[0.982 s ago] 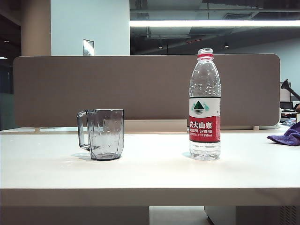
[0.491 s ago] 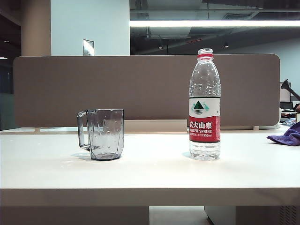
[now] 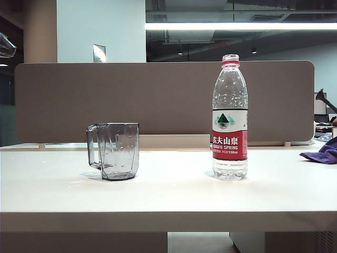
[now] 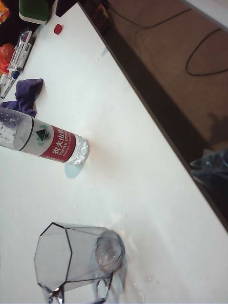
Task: Pick up the mineral water bottle on the table and pour a little water into the mug.
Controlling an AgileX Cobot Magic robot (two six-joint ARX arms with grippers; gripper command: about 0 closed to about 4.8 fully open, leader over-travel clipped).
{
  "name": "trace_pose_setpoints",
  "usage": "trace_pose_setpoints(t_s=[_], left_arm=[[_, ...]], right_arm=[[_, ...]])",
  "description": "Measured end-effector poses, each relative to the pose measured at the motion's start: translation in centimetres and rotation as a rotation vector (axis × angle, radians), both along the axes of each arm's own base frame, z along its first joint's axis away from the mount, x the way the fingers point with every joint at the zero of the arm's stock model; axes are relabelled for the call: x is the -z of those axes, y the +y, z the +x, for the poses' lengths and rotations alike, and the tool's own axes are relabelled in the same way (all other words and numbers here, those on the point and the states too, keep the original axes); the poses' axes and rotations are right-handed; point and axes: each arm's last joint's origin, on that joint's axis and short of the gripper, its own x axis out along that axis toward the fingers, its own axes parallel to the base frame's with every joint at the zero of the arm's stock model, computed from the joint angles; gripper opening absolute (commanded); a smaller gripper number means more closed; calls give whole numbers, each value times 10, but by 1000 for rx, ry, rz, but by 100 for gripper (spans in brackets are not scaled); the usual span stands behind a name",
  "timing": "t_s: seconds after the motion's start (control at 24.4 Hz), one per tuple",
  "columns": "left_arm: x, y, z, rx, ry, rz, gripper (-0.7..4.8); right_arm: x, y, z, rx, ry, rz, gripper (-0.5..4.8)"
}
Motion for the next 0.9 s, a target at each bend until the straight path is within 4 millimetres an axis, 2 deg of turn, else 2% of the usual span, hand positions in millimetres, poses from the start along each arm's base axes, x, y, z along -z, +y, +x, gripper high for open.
trace_pose_setpoints(t_s=[0.9], left_arm=[[-1, 3, 0, -68, -61, 53, -3]], right_arm=[[0, 0, 0, 0, 0, 0, -1]])
